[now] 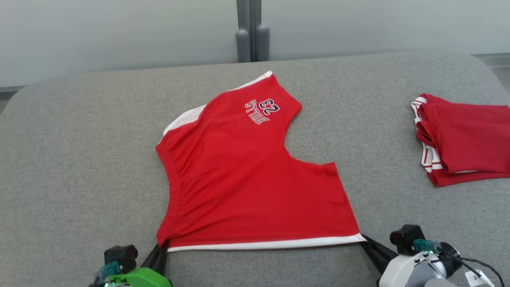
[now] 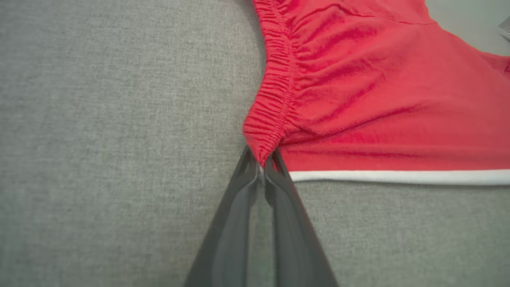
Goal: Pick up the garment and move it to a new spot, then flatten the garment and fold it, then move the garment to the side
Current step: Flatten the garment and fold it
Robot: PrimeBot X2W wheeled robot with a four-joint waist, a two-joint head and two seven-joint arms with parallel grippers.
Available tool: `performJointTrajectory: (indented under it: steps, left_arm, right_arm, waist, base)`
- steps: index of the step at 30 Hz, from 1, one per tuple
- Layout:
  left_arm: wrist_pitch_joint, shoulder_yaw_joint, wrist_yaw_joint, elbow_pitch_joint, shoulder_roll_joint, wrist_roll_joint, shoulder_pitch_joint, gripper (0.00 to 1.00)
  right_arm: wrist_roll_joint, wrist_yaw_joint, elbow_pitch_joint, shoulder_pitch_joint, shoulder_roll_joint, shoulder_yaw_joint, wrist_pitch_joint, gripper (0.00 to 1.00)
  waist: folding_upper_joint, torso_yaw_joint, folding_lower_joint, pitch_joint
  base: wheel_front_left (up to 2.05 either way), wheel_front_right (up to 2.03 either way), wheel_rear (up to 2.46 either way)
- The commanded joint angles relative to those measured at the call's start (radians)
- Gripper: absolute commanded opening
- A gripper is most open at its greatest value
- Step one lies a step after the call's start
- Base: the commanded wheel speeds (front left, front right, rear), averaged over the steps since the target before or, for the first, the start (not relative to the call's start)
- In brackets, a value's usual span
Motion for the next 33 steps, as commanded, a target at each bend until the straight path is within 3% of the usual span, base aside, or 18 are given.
performJointTrajectory:
  steps: [1, 8, 14, 19, 23, 33]
  left_arm:
    - [0.003, 0.027, 0.007, -0.003, 0.019, 0.009, 0.041, 0.0]
    - [0.002, 0.082, 0.007, -0.083, -0.004, 0.049, 0.141, 0.0]
    - [0.002, 0.103, 0.007, -0.209, -0.017, 0.077, 0.158, 0.0]
    - [0.002, 0.096, 0.007, -0.322, -0.035, 0.088, 0.08, 0.0]
    - [0.002, 0.079, 0.006, -0.334, -0.061, 0.087, -0.011, 0.0]
    - [0.002, 0.037, 0.006, -0.27, -0.103, 0.052, -0.235, 0.0]
  right_arm:
    - [0.015, -0.005, -0.003, 0.027, -0.033, 0.005, 0.008, 0.0]
    - [0.064, -0.005, -0.065, 0.102, -0.073, 0.033, 0.033, 0.0]
    - [0.075, -0.005, -0.115, 0.094, -0.094, -0.046, 0.007, 0.0]
    - [0.001, -0.005, -0.133, -0.024, -0.099, -0.149, 0.003, 0.0]
    - [-0.065, -0.005, -0.126, -0.161, -0.096, -0.213, 0.041, 0.0]
    - [-0.178, -0.004, -0.03, -0.502, -0.066, -0.202, 0.152, 0.0]
  waist:
    - [0.0, 0.008, 0.0001, -0.066]
    - [0.0, 0.014, 0.0001, -0.081]
    - [0.0, 0.038, 0.0001, -0.054]
    - [0.0, 0.076, 0.0001, 0.025]
    - [0.0, 0.118, 0.0001, 0.103]
    - [0.0, 0.222, 0.0001, 0.278]
  base:
    - [0.0, 0.0, 0.0]
    - [0.0, 0.0, 0.0]
    - [0.0, 0.0, 0.0]
    - [0.0, 0.0, 0.0]
    - [0.0, 0.0, 0.0]
    - [0.0, 0.0, 0.0]
